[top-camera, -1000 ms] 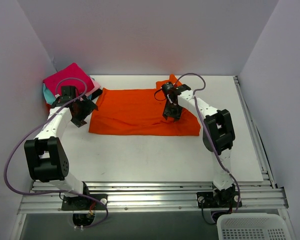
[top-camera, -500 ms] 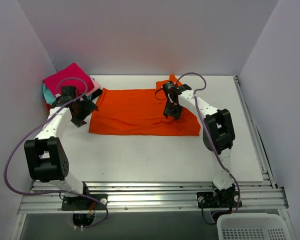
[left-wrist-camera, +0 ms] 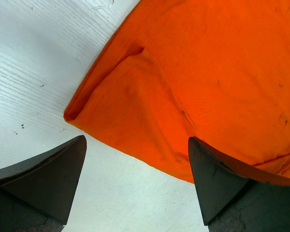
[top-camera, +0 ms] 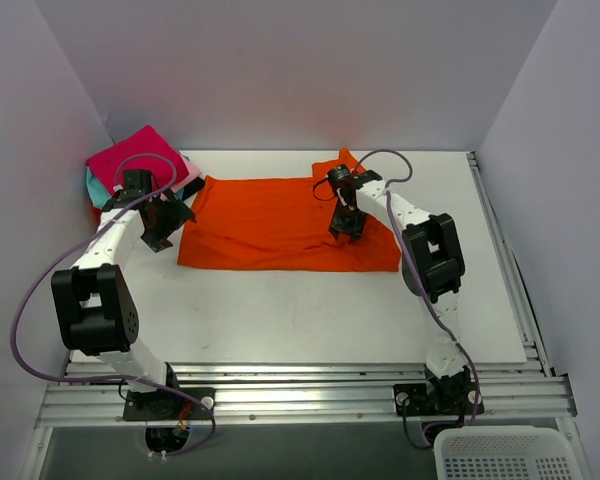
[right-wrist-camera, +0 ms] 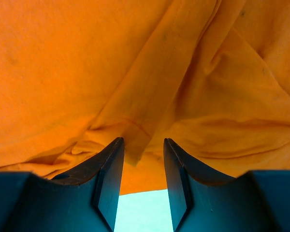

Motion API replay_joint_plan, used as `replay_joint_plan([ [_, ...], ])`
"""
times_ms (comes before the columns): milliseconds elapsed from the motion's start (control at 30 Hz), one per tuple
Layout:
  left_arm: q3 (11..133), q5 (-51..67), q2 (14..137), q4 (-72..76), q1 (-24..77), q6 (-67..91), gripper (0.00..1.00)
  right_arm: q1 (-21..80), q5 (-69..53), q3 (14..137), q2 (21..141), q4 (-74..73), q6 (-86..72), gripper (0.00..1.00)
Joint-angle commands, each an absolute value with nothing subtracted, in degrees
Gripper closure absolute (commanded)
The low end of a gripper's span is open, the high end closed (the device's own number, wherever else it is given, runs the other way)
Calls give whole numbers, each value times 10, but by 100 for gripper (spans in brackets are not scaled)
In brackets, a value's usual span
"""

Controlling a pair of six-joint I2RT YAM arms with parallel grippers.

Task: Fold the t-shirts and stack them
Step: Fold the flattened tshirt in 1/3 of the way

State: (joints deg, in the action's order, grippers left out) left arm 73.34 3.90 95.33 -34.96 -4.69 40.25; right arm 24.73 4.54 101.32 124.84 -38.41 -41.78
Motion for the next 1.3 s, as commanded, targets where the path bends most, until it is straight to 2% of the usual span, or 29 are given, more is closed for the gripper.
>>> replay_joint_plan([
  [0,769,46,962,-352,-52,387,5,243,49,1037,1262,-400,-414,66],
  [267,782,50,979,-353,-60,381,5,238,44,1041,1276,-395,-415,66],
  [400,780,51,983,-351,-62,381,6,238,41,1045,1282,-394,-416,69],
  [600,780,54,990,-349,-62,381,6,238,40,1050,1289,-396,-413,79],
  [900,781,54,991,-350,-65,379,6,237,36,1049,1294,-396,-410,99],
  [1267,769,58,989,-344,-67,381,6,225,36,1165,1331,-446,-396,100],
])
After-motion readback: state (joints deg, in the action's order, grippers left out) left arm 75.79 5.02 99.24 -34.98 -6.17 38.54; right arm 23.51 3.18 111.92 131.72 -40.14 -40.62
